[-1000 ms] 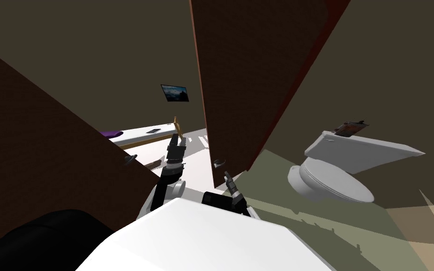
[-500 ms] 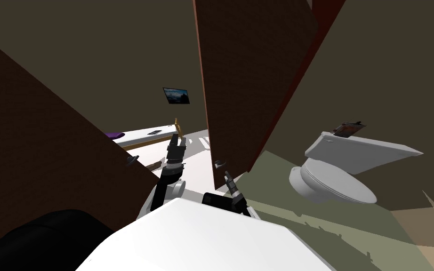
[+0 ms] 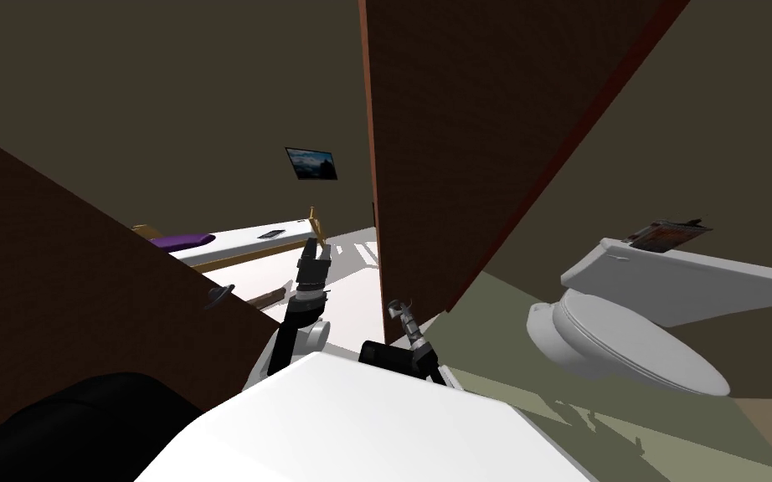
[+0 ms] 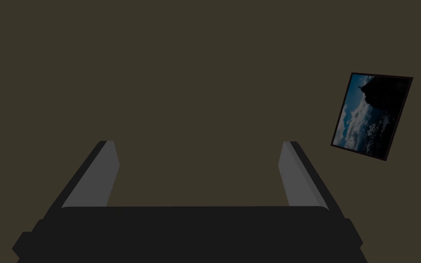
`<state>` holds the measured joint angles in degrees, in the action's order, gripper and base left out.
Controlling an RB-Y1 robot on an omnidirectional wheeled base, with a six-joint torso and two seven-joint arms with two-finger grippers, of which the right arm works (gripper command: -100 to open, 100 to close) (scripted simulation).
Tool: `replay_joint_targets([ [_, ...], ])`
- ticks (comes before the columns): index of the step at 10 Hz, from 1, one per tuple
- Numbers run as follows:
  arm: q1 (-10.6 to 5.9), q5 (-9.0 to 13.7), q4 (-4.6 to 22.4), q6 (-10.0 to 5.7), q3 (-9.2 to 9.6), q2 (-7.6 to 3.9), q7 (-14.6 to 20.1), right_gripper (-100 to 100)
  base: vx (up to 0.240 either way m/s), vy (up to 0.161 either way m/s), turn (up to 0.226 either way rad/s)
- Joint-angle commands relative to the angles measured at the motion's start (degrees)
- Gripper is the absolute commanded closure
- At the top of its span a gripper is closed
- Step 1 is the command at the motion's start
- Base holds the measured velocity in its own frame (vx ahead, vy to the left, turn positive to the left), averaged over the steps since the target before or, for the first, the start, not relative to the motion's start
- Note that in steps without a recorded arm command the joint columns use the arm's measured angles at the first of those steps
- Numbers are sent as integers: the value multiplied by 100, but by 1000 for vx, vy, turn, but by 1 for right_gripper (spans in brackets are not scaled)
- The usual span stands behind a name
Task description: Push the door open
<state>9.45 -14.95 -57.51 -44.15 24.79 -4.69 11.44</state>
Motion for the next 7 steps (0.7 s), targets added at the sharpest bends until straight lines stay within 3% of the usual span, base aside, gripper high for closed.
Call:
replay_joint_targets([
  [1, 4, -1, -1, 1, 1, -4, 4, 100, -10, -2, -5],
  [6, 4, -1, -1, 1, 1, -4, 4, 100, -14, -9, 1],
  [7, -44, 48, 38, 28, -98, -8, -35, 100, 89, 70, -27],
])
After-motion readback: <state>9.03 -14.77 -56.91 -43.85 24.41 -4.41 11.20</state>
